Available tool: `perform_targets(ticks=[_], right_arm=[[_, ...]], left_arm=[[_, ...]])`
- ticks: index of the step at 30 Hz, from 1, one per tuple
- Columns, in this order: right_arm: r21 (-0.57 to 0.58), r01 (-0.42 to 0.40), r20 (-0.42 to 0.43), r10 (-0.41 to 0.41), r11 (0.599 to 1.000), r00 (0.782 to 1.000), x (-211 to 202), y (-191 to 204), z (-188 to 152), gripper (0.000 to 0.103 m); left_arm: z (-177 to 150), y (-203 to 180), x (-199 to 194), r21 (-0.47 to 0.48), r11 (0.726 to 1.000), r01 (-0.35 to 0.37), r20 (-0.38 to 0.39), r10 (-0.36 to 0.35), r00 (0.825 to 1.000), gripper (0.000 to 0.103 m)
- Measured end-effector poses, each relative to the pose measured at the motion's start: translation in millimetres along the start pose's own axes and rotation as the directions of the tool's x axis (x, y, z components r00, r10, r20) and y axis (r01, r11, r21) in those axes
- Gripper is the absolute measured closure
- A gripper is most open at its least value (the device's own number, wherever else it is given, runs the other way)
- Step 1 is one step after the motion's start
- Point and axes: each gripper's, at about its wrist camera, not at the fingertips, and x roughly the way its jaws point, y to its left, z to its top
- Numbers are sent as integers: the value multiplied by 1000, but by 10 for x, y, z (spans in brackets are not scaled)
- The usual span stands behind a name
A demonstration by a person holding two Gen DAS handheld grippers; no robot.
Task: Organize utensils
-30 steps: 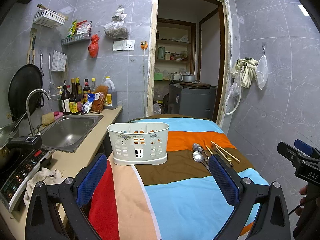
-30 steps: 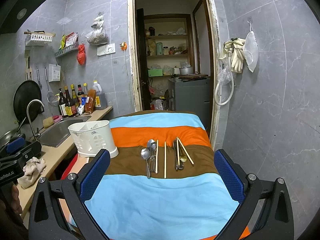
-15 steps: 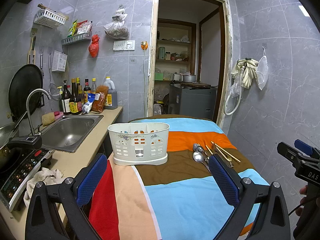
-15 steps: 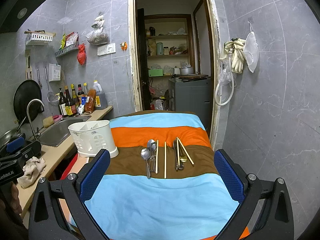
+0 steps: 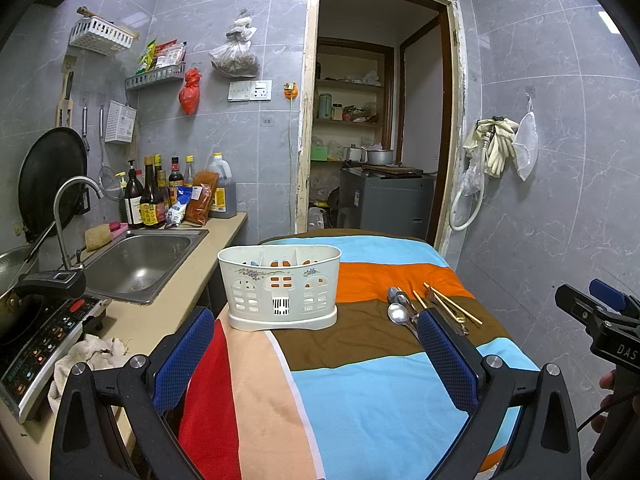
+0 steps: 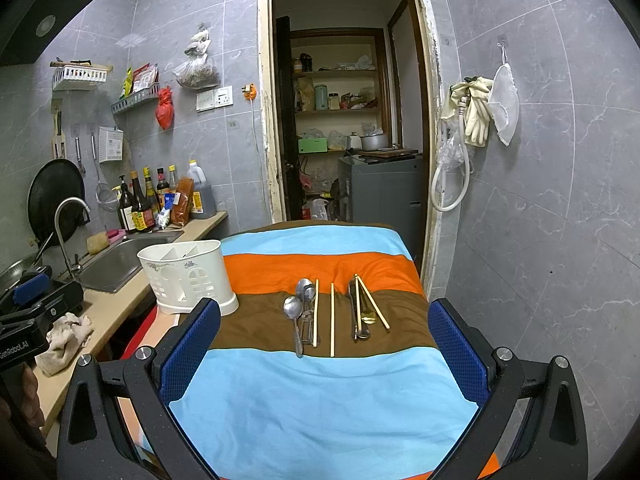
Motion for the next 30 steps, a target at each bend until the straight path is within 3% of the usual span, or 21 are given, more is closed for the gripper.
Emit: perform_targets(ticks=[30], right_arm=[[10, -6, -8, 6, 1000, 1000, 37, 106, -10, 1]], left_arm=[[5, -9, -3, 1, 1000, 1, -1, -1, 1000, 1]])
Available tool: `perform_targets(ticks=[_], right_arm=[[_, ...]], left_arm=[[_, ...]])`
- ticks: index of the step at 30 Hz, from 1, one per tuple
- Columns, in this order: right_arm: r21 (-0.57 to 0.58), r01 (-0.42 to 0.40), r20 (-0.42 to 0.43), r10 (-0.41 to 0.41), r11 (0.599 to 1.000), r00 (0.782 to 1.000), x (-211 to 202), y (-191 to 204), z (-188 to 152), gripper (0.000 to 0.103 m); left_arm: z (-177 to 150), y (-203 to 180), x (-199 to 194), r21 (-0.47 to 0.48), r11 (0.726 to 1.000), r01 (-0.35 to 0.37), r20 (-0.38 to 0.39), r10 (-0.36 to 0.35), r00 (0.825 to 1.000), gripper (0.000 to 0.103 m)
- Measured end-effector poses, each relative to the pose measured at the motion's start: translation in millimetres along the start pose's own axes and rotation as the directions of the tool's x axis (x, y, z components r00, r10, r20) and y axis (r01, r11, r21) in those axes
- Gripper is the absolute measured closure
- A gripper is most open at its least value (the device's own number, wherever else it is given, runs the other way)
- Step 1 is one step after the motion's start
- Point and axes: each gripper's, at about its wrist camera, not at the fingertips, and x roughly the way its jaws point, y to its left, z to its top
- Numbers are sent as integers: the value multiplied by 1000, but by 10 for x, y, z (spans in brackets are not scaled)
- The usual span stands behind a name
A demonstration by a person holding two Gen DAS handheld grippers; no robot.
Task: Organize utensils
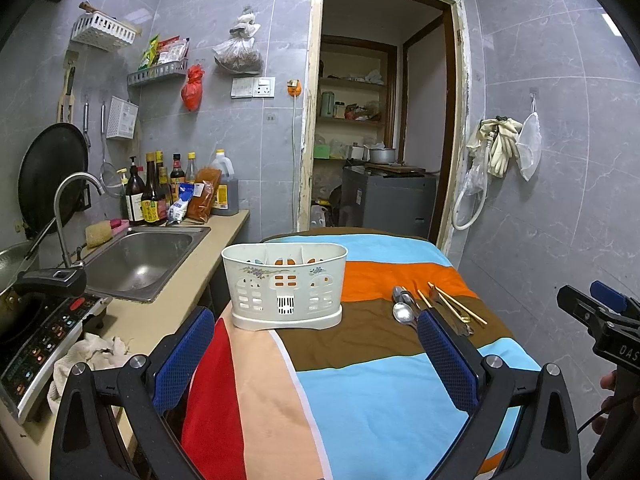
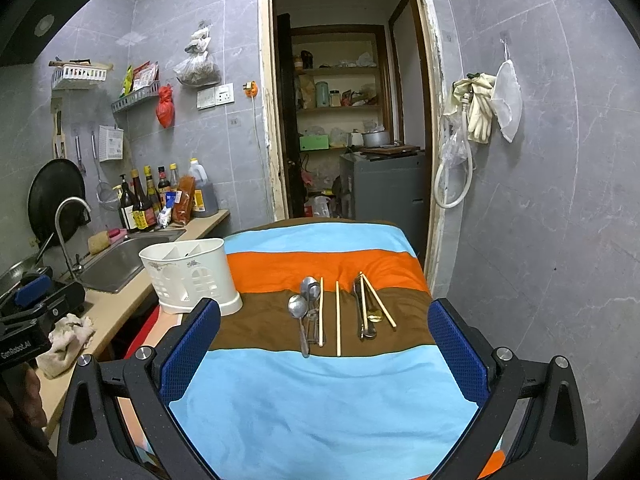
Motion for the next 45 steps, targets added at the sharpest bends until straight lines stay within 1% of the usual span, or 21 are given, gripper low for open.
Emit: perform_targets(ticks=[1, 2, 7, 11, 14, 15, 19, 22, 24, 26, 28, 30, 33, 36, 38, 41, 42, 43, 44, 45], right_arm=[[3, -3, 2, 3, 1000, 1000, 1, 4, 5, 1], [4, -6, 4, 6, 1000, 1000, 52, 136, -77, 1], [23, -4, 42, 3, 1000, 999, 57, 68, 1, 1], [34, 11, 48, -12, 999, 999, 116, -73, 82, 1], [53, 27, 26, -29, 998, 999, 227, -204, 125, 1], [60, 32, 20, -33, 998, 999, 277, -262, 135, 1], [68, 28, 12, -29, 997, 1000, 494, -442, 198, 1], [65, 29, -32, -27, 997, 999, 727, -590, 282, 1], [55, 34, -55, -31, 998, 998, 878, -678, 319, 1], [53, 36, -105, -30, 998, 994, 1090, -804, 366, 1], [46, 20, -151, -13, 999, 989, 1289, -887, 387, 1], [47, -2, -198, 11, 999, 980, 1510, -1000, 396, 1], [50, -32, -236, 43, 998, 971, 1774, -1094, 394, 1], [43, -64, -292, 74, 997, 954, 2104, -1137, 351, 1], [40, -80, -329, 88, 996, 940, 2325, -1148, 305, 1], [49, -102, -380, 113, 994, 918, 2602, -1148, 228, 2], [56, -111, -403, 124, 992, 907, 2726, -1150, 186, 3], [62, -122, -420, 137, 991, 897, 2826, -1149, 153, 10], [67, -130, -433, 146, 989, 889, 2906, -1153, 121, 20], [70, -141, -458, 157, 988, 875, 3030, -1144, 67, 24]], left_arm=[[-4, 4, 4, 0, 1000, 0, 0, 0, 1000, 1], [-10, 11, 6, -1, 1000, 1, 1, -1, 1000, 1], [47, -89, 22, 5, 1000, 19, -3, -19, 1000, 1], [78, -135, 114, 26, 999, 26, 11, -26, 1000, 1], [138, -248, 220, 33, 999, 44, 13, -44, 999, 1], [150, -216, 336, 34, 998, 49, 12, -49, 999, 1], [210, -346, 516, 52, 997, 63, 8, -64, 998, 1], [267, -439, 731, 64, 996, 68, -15, -67, 998, 1], [289, -509, 875, 53, 995, 86, -24, -85, 996, 1], [294, -591, 1034, 46, 994, 99, -44, -97, 994, 1], [293, -655, 1198, 41, 994, 103, -66, -101, 993, 1], [286, -711, 1345, 35, 993, 113, -87, -110, 990, 1], [236, -823, 1618, 28, 992, 124, -134, -120, 984, 1], [183, -874, 1842, 19, 992, 125, -182, -120, 976, 1], [136, -903, 2041, 5, 992, 127, -230, -123, 965, 1], [51, -943, 2327, -11, 990, 141, -305, -138, 942, 1], [18, -955, 2437, -18, 989, 147, -330, -145, 933, 1], [-14, -962, 2528, -26, 988, 151, -350, -151, 925, 1], [-38, -970, 2591, -30, 987, 155, -358, -155, 921, 1], [-66, -983, 2655, -30, 987, 159, -367, -159, 916, 1]])
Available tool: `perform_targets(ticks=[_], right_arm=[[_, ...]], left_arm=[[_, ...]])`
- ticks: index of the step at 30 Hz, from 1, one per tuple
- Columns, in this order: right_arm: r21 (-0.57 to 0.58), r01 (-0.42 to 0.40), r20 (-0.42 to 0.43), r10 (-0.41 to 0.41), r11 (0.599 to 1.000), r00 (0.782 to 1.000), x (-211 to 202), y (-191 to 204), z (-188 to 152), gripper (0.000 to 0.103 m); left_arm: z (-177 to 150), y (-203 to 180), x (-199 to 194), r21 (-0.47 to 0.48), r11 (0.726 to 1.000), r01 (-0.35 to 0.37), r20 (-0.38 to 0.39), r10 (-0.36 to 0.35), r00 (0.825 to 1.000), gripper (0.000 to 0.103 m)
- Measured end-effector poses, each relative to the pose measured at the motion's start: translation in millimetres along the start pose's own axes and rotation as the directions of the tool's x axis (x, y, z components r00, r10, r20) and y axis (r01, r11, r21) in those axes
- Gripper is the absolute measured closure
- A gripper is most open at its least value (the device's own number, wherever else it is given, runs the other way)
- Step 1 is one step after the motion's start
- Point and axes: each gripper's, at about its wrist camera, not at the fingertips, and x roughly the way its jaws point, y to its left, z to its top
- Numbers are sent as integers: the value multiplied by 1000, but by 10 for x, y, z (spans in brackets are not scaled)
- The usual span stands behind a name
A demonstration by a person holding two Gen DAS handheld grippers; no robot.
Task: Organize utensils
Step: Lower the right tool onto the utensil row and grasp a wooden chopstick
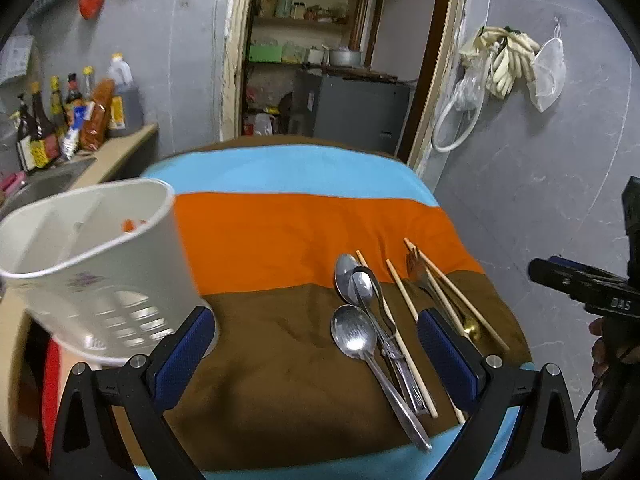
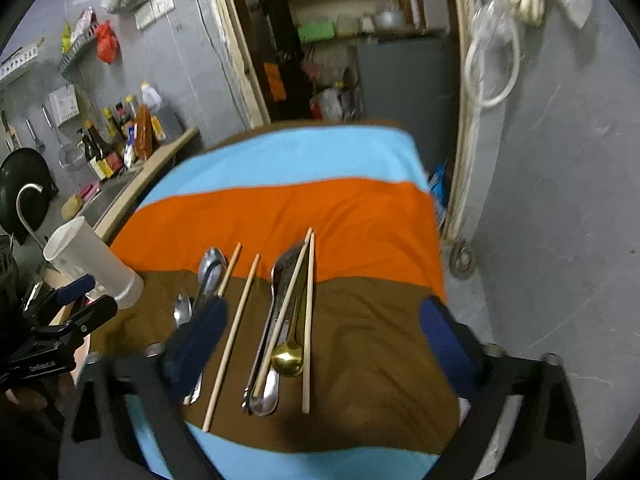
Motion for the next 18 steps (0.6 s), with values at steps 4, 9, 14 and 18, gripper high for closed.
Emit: perform_targets(ticks=[4, 9, 14, 18], right_arm=[[-7, -42, -60, 42, 999, 997, 343, -3, 19, 49], [-23, -78, -125, 74, 997, 989, 701, 29, 109, 62], [-44, -99, -185, 89, 994, 979, 952, 50, 179, 76], [-46, -114, -229, 101, 992, 968, 1105, 104, 174, 81]], left_arm=[[24, -39, 287, 28, 1000, 6, -60, -5, 998, 13], [3, -34, 559, 13, 999, 41, -143, -39, 989, 32], [-4, 3, 703, -24, 994, 106, -196, -109, 975, 54], [31, -15, 767, -22, 990, 141, -208, -143, 968, 65]])
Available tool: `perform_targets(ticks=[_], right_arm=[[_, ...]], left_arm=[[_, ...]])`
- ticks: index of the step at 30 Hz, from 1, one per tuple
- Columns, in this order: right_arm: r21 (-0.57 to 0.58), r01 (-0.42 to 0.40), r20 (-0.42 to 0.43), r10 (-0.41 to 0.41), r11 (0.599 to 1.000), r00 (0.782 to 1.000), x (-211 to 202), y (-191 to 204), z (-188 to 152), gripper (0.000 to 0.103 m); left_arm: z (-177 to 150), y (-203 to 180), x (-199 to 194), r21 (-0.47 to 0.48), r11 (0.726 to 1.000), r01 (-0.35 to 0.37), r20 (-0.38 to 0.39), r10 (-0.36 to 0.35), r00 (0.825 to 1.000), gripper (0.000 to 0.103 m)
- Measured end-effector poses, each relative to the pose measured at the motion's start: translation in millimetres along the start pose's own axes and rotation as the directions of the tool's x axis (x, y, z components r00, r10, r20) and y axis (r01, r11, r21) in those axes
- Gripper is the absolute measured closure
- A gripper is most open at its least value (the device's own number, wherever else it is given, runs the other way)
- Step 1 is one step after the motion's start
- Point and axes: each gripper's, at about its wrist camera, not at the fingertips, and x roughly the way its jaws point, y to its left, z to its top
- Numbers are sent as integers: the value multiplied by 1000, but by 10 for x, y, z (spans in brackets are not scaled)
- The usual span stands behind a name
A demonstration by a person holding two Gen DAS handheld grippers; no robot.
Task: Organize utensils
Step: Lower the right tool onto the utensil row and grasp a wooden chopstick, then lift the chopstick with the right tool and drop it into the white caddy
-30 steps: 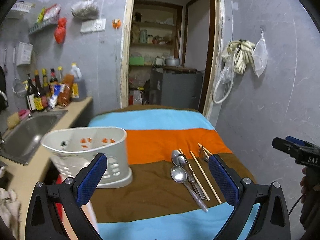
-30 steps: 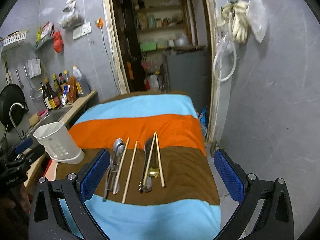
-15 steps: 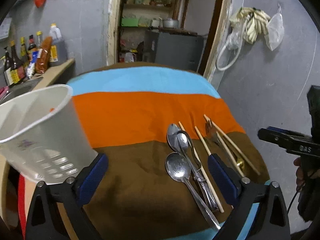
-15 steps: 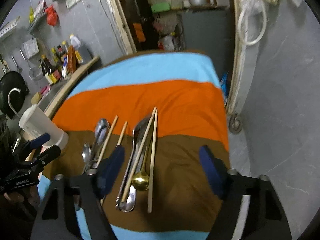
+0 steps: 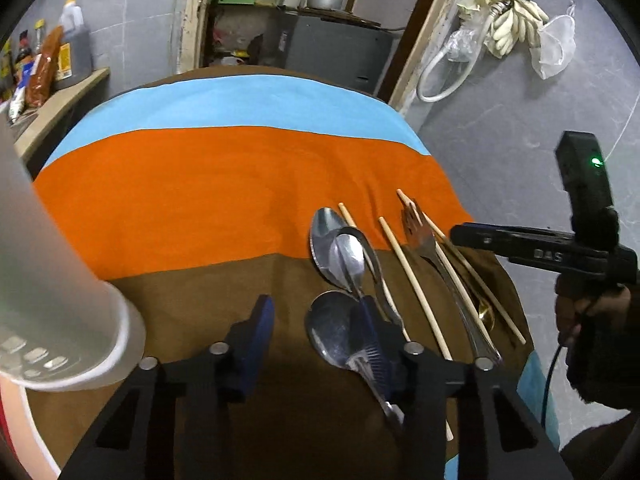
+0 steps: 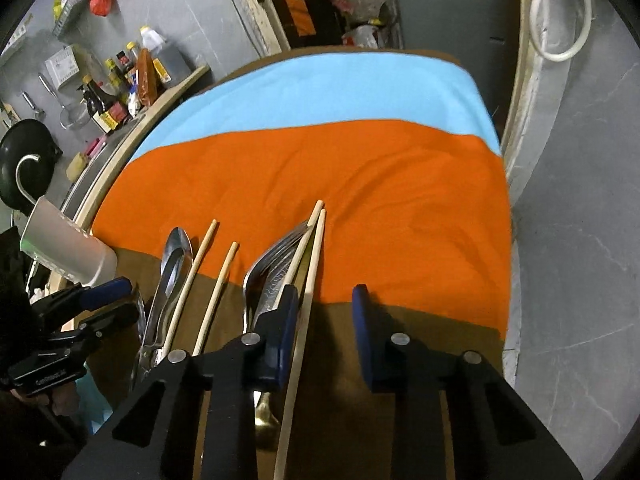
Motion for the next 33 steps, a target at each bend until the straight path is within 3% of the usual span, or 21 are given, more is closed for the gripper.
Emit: perform_targets(ticks=[4, 12, 14, 16, 21, 33], right_arm=[[-15, -1, -16, 1, 1000, 1000, 47, 12, -5, 86], [10, -39, -53, 40, 999, 998, 106, -65, 91, 88], [12, -58, -61, 58, 998, 996, 133, -100, 96, 97], [15, -61, -69, 62, 998, 996, 157, -93, 115, 97], [58, -67, -79, 71, 996, 994, 167, -110, 109, 98], [170, -137, 92, 123, 976, 988, -305, -39, -116, 99]], left_arm=[[-8, 44, 81, -10, 1000, 26, -33, -26, 999, 72], [13, 109, 195, -28, 997, 77, -70, -79, 994, 73], [28, 112, 223, -39, 996, 79, -81, -82, 993, 80], [31, 137, 246, -53, 996, 77, -96, -81, 992, 90], [39, 134, 212, -95, 993, 69, -101, -79, 992, 96], [-14, -59, -132, -67, 998, -6, -15, 5, 1000, 101]])
